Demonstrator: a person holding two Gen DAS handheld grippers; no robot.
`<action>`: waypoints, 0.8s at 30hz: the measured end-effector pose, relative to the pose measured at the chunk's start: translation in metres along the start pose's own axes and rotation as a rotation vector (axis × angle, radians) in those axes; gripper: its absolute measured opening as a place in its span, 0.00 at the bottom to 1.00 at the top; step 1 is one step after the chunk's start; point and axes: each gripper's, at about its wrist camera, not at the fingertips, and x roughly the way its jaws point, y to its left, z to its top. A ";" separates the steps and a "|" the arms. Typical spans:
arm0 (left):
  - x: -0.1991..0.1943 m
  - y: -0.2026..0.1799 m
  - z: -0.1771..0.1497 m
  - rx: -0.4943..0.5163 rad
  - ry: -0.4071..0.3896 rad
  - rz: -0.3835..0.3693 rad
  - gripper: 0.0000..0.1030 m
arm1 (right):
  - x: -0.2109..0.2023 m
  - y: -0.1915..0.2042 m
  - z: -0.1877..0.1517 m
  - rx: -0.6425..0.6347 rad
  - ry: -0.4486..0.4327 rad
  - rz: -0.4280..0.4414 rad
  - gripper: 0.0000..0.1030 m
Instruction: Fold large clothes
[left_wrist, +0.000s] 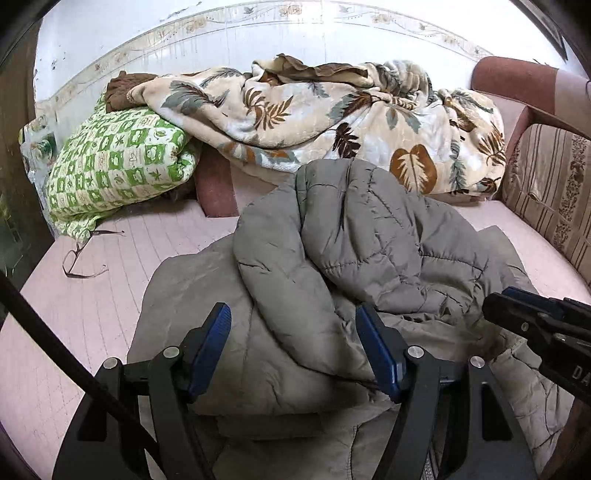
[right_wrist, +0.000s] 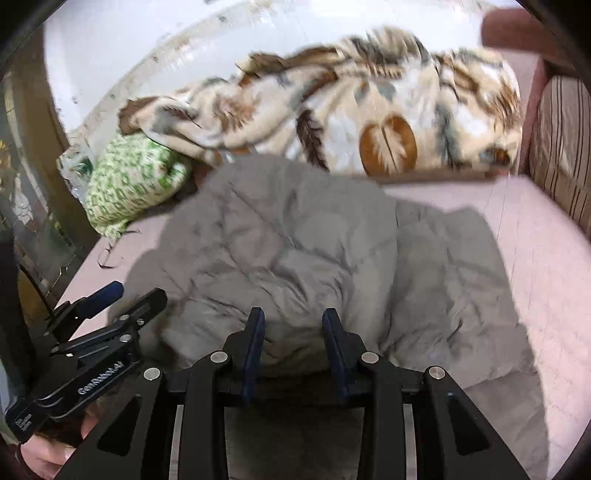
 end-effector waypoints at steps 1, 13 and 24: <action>0.002 -0.001 -0.002 0.004 0.010 -0.002 0.67 | -0.002 0.005 0.000 -0.006 -0.005 0.015 0.34; 0.029 -0.011 -0.021 0.049 0.108 0.036 0.68 | 0.040 0.016 -0.028 -0.025 0.118 0.024 0.35; 0.032 -0.009 -0.023 0.057 0.112 0.044 0.72 | 0.046 0.015 -0.031 -0.030 0.136 0.019 0.37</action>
